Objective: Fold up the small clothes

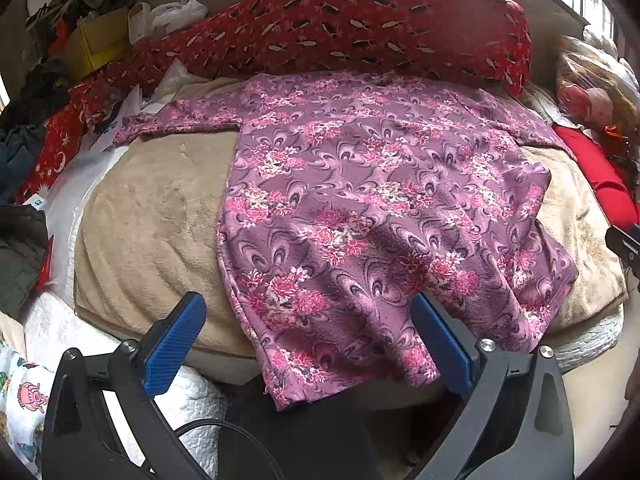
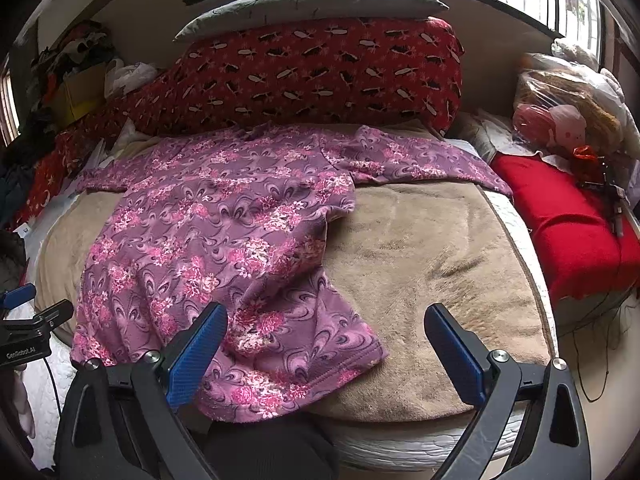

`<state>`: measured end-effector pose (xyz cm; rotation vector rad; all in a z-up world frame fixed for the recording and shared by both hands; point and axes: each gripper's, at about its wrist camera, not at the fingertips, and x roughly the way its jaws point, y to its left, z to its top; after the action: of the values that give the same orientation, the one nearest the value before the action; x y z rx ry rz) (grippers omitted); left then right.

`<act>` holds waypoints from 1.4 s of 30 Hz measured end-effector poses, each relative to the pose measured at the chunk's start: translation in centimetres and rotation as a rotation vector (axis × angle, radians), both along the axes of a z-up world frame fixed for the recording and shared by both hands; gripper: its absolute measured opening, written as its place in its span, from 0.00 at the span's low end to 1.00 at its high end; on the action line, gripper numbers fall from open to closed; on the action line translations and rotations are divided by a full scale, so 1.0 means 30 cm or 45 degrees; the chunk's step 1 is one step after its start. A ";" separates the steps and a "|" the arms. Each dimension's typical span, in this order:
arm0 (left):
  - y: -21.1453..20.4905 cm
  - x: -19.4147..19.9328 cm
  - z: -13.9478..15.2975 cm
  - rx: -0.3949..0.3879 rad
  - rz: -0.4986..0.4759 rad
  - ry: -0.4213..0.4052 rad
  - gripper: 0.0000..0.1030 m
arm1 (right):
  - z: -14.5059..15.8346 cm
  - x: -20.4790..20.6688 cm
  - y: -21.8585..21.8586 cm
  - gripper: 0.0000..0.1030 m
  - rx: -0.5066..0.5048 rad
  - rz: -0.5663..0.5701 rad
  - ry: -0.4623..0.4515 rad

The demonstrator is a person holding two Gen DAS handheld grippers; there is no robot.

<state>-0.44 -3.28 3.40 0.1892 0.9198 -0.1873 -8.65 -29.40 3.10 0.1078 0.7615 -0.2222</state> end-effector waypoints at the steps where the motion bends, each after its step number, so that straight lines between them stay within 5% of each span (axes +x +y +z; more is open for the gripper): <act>1: -0.001 0.004 -0.003 -0.001 0.002 0.004 1.00 | -0.003 0.003 -0.001 0.96 0.005 0.000 0.004; 14: 0.013 0.057 -0.034 -0.022 0.028 0.076 1.00 | -0.030 0.035 -0.012 0.96 0.028 -0.001 0.027; 27: 0.313 0.211 -0.223 -0.191 0.378 0.470 1.00 | -0.211 0.098 -0.170 0.92 0.206 -0.113 0.199; 29: 0.276 0.192 -0.247 -0.221 0.321 0.518 1.00 | -0.256 0.130 -0.153 0.87 0.200 -0.084 0.264; 31: 0.225 0.170 -0.247 -0.208 0.249 0.512 1.00 | -0.295 0.156 -0.136 0.58 0.210 -0.038 0.323; 33: 0.155 0.146 -0.244 -0.178 0.141 0.508 0.82 | -0.325 0.169 -0.116 0.44 0.149 -0.031 0.379; 35: 0.099 0.141 -0.254 -0.126 0.046 0.553 0.02 | -0.306 0.155 -0.104 0.08 0.110 0.010 0.327; 37: 0.085 0.146 -0.262 -0.082 0.035 0.584 0.03 | -0.273 0.131 -0.122 0.07 0.233 0.073 0.263; 42: 0.219 0.134 -0.124 -0.226 0.131 0.494 0.03 | -0.101 -0.021 -0.197 0.07 0.448 0.102 0.028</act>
<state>3.59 3.30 -0.32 -0.0624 1.2885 -0.2129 -9.29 -35.30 0.08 0.4078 0.8197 -0.0109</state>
